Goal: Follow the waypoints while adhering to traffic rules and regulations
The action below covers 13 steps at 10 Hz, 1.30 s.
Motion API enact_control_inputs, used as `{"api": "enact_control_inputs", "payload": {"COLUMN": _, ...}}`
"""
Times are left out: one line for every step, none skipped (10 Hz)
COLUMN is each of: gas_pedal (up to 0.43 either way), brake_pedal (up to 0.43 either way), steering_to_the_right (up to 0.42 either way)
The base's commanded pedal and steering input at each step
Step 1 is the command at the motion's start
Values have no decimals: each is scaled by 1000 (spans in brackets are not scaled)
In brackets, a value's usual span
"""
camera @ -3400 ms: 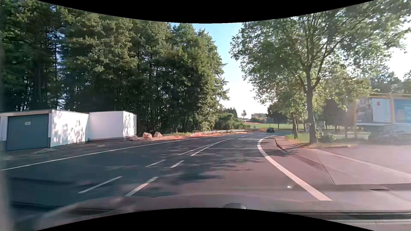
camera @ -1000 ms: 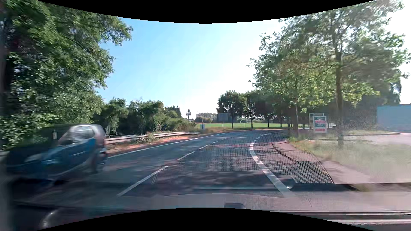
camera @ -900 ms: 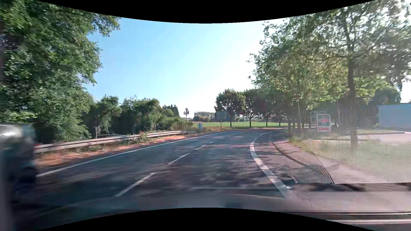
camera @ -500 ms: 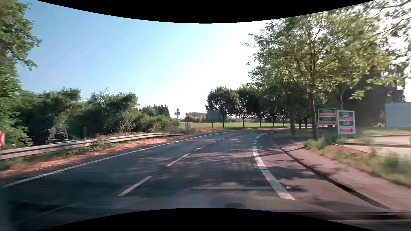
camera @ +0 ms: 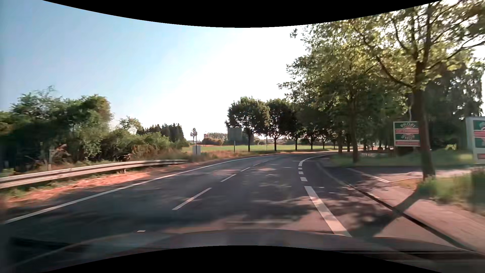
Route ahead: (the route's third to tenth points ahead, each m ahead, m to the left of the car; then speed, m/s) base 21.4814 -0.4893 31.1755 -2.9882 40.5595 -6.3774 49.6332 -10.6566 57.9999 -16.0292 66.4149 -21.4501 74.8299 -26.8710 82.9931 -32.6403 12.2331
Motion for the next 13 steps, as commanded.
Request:
{"api": "enact_control_inputs", "payload": {"gas_pedal": 59, "brake_pedal": 0, "steering_to_the_right": 50}}
{"api": "enact_control_inputs", "payload": {"gas_pedal": 59, "brake_pedal": 0, "steering_to_the_right": 50}}
{"api": "enact_control_inputs", "payload": {"gas_pedal": 59, "brake_pedal": 0, "steering_to_the_right": 51}}
{"api": "enact_control_inputs", "payload": {"gas_pedal": 59, "brake_pedal": 0, "steering_to_the_right": 50}}
{"api": "enact_control_inputs", "payload": {"gas_pedal": 59, "brake_pedal": 0, "steering_to_the_right": 50}}
{"api": "enact_control_inputs", "payload": {"gas_pedal": 59, "brake_pedal": 0, "steering_to_the_right": 50}}
{"api": "enact_control_inputs", "payload": {"gas_pedal": 59, "brake_pedal": 0, "steering_to_the_right": 49}}
{"api": "enact_control_inputs", "payload": {"gas_pedal": 59, "brake_pedal": 0, "steering_to_the_right": 46}}
{"api": "enact_control_inputs", "payload": {"gas_pedal": 59, "brake_pedal": 0, "steering_to_the_right": 44}}
{"api": "enact_control_inputs", "payload": {"gas_pedal": 59, "brake_pedal": 0, "steering_to_the_right": 43}}
{"api": "enact_control_inputs", "payload": {"gas_pedal": 59, "brake_pedal": 0, "steering_to_the_right": 42}}
{"api": "enact_control_inputs", "payload": {"gas_pedal": 59, "brake_pedal": 0, "steering_to_the_right": 43}}
{"api": "enact_control_inputs", "payload": {"gas_pedal": 59, "brake_pedal": 0, "steering_to_the_right": 43}}
